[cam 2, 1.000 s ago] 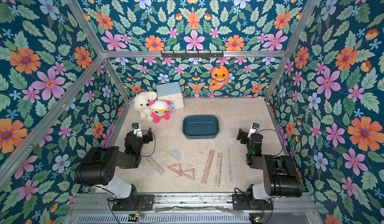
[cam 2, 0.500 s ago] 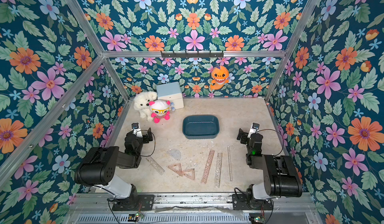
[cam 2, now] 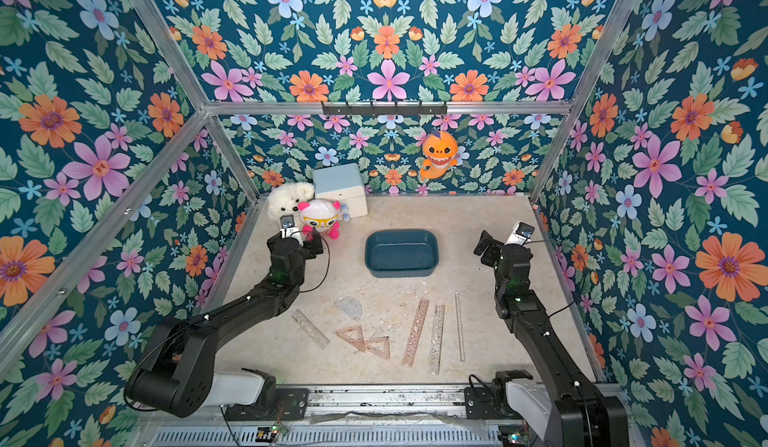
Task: Put the scattered rulers into the storage box
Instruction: Pick up the ruler from the center of the board.
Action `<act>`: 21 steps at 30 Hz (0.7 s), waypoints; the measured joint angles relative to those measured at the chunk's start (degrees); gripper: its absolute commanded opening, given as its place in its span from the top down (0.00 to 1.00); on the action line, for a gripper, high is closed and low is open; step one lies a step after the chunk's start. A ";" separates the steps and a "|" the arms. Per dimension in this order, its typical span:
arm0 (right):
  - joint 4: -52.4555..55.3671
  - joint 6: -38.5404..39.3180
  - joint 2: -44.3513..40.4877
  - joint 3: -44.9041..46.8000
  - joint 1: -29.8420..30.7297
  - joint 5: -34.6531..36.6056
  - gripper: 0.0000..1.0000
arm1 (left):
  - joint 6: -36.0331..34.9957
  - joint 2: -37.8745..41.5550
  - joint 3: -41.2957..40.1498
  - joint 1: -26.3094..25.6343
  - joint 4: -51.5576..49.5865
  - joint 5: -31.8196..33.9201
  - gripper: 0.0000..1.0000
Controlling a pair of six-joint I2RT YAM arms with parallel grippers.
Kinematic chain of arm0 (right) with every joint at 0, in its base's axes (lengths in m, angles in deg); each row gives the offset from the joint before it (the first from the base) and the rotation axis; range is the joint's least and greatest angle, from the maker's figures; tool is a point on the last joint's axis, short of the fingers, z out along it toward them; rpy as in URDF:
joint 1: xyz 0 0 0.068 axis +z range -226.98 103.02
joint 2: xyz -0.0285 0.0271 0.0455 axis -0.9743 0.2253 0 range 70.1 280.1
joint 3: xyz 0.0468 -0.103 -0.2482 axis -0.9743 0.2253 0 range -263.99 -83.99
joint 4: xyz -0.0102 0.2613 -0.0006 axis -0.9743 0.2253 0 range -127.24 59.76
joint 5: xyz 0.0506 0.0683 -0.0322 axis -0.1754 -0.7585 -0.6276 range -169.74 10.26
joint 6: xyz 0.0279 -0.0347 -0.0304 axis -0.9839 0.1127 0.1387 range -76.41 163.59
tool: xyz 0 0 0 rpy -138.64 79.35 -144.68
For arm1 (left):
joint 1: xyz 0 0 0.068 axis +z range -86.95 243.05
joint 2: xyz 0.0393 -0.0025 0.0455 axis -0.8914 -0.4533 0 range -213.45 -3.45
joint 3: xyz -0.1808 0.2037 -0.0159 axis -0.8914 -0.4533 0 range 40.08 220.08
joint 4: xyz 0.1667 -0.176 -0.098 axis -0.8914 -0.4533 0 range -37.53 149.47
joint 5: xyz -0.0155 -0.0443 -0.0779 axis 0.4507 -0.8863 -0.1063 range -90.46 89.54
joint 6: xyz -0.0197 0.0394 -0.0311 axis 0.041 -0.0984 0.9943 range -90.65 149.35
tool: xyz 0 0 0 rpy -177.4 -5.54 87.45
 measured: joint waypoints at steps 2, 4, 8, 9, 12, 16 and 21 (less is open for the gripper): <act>6.47 -2.40 -0.50 -2.40 0.39 -1.81 0.01 | 3.78 -1.46 3.78 -1.90 -6.40 1.33 0.01; 13.64 -4.72 -0.04 -4.09 1.25 -3.56 0.01 | 6.88 -2.58 6.10 -4.24 -11.93 2.23 0.01; 25.97 -6.54 1.70 -5.68 6.54 -6.45 0.01 | 10.97 -3.23 8.55 -8.66 -19.37 1.86 0.01; 28.52 -7.48 1.99 -5.79 8.48 -6.43 0.01 | 11.80 -3.21 8.90 -9.42 -20.59 1.62 0.01; 33.59 -9.33 2.71 -5.42 12.66 -6.88 0.07 | 14.58 -3.19 9.51 -10.82 -23.74 0.00 0.01; 38.23 -13.35 3.43 -3.10 14.32 -7.58 0.38 | 17.84 -3.13 10.36 -11.26 -27.52 -3.30 0.03; 41.66 -16.22 5.95 -1.86 16.06 -9.68 0.59 | 18.80 -2.56 12.50 -11.30 -31.41 -6.56 0.09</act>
